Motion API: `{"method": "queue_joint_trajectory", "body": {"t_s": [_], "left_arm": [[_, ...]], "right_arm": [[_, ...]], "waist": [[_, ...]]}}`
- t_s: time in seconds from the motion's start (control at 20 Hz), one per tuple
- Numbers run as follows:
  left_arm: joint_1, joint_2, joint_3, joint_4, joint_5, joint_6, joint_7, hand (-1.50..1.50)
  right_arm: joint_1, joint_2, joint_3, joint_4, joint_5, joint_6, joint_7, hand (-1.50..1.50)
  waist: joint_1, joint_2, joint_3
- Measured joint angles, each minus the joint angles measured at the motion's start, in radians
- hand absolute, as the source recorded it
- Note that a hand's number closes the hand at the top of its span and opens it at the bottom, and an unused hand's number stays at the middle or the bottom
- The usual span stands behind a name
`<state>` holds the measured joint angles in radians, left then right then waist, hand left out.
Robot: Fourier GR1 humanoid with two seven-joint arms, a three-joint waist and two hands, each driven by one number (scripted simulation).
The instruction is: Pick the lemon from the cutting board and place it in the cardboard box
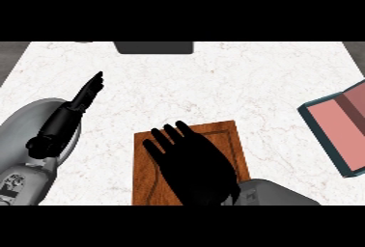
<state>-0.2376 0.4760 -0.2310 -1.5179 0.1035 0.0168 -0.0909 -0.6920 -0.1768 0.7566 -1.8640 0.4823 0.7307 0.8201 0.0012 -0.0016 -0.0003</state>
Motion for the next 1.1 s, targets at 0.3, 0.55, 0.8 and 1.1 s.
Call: {"method": "queue_joint_trajectory", "body": {"t_s": [0.3, 0.55, 0.8, 1.1], "left_arm": [[0.006, -0.009, 0.038, -0.037, -0.011, -0.037, 0.033, 0.0], [0.011, -0.033, 0.068, 0.01, -0.037, -0.071, -0.014, 0.0], [0.017, -0.069, 0.08, 0.004, -0.065, -0.077, -0.007, 0.0], [-0.003, -0.101, 0.103, 0.01, -0.099, -0.097, 0.012, 0.0]], "right_arm": [[0.049, 0.028, 0.024, 0.024, 0.125, 0.005, -0.018, -1.5], [0.055, 0.067, 0.027, 0.098, 0.218, 0.008, -0.059, -1.5], [0.074, 0.061, 0.022, 0.179, 0.314, -0.023, -0.136, -1.5], [0.111, 0.071, 0.008, 0.242, 0.395, -0.057, -0.235, -1.5]], "waist": [[0.001, 0.0, 0.0], [0.001, 0.001, 0.0], [0.002, 0.002, 0.0], [0.001, 0.002, 0.0]]}}
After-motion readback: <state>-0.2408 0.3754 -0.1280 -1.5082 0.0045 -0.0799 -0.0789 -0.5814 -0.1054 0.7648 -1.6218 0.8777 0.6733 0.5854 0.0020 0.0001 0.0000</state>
